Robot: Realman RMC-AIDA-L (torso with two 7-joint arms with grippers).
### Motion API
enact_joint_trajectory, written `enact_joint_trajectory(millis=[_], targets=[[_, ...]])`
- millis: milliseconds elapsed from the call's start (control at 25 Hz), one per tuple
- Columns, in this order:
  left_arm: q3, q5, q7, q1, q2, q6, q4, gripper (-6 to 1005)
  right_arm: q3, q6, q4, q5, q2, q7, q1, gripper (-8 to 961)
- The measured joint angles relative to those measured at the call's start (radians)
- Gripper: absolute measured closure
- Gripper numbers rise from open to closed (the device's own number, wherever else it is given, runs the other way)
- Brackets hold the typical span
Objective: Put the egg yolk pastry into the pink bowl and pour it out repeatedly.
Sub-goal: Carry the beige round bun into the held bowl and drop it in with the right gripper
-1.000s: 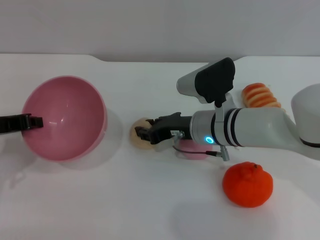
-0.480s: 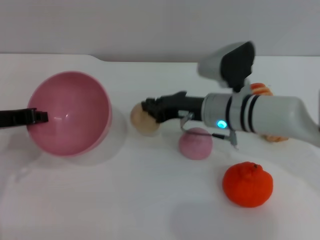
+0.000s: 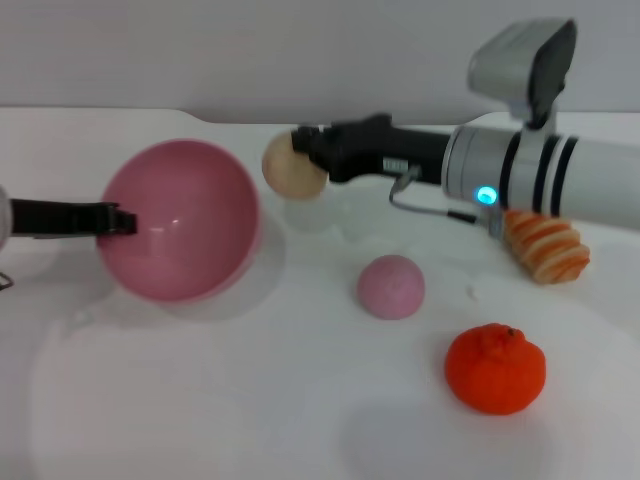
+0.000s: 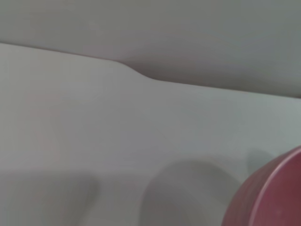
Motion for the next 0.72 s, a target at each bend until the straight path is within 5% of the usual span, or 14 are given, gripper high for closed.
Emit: enact_joint_trajectory(millis=[200, 480, 720], targets=[[0.024, 0.036, -0.007, -0.098, -0.001, 0.007, -0.068, 997, 0.114, -0.095, -0.15, -0.196, -0.019, -0.002, -0.021, 911], [0.085, 0.049, -0.03, -0.199, -0.006, 0.024, -0.097, 996, 0.17, -0.083, -0.308, -0.58, 0.035, 0.114, -0.039, 913], [0.096, 0.052, -0.05, -0.227, -0.007, 0.031, -0.097, 996, 0.165, -0.07, -0.324, -0.673, 0.045, 0.176, -0.049, 916]])
